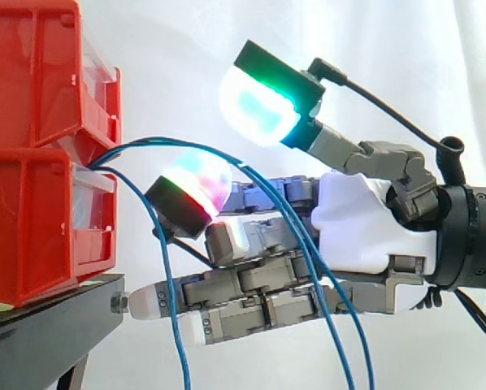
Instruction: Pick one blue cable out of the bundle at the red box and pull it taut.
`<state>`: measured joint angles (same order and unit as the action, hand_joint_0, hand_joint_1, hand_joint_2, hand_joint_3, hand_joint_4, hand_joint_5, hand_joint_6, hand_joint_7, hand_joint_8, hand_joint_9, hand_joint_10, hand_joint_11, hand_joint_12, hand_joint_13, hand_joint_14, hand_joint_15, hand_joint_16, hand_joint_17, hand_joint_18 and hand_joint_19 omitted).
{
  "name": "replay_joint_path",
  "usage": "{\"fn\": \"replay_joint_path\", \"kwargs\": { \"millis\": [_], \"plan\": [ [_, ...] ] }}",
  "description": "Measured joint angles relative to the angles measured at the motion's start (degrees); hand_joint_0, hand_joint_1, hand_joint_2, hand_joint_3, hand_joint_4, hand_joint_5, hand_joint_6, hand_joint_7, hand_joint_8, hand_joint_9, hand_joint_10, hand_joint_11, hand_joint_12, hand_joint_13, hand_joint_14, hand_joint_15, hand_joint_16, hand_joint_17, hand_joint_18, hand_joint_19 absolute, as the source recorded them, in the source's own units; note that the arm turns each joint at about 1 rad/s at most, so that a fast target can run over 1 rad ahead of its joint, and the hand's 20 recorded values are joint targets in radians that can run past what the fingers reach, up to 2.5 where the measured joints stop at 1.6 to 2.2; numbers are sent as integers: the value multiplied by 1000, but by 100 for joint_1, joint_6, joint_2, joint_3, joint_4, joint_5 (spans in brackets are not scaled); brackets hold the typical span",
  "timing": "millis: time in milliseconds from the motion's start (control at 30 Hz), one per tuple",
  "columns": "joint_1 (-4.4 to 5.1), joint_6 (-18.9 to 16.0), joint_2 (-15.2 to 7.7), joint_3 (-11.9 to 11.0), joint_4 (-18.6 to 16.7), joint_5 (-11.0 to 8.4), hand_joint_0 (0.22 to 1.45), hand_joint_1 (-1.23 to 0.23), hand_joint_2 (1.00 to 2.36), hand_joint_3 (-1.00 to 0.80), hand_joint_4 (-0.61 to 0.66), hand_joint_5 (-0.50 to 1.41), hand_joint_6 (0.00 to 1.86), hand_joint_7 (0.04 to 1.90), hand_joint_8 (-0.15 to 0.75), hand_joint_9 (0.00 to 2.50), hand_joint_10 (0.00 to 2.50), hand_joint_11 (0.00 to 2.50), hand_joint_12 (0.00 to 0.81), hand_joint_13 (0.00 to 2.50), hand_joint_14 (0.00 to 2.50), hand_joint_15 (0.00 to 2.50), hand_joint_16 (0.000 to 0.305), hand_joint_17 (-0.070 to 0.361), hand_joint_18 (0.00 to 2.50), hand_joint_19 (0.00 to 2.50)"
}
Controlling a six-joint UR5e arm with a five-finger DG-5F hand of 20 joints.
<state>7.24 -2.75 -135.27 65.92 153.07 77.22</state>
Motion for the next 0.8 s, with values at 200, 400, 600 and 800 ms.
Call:
{"fn": "replay_joint_path", "kwargs": {
  "millis": [200,400,600,800],
  "plan": [
    [5,-2,0,0,-5,2,367,-717,1000,-500,133,-67,890,930,464,989,5,927,452,483,5,162,70,157,560,128],
    [6,7,0,0,-13,-19,540,-790,1000,-500,74,-75,886,1036,395,953,11,916,374,455,6,173,54,122,474,164],
    [8,4,0,0,-10,-42,629,-883,1011,-353,41,-86,895,1122,381,950,12,931,363,467,7,176,52,116,491,151],
    [13,-1,1,0,-8,-44,637,-903,1015,-260,21,-91,905,1138,380,938,12,928,362,470,7,180,52,116,504,156]
  ]
}}
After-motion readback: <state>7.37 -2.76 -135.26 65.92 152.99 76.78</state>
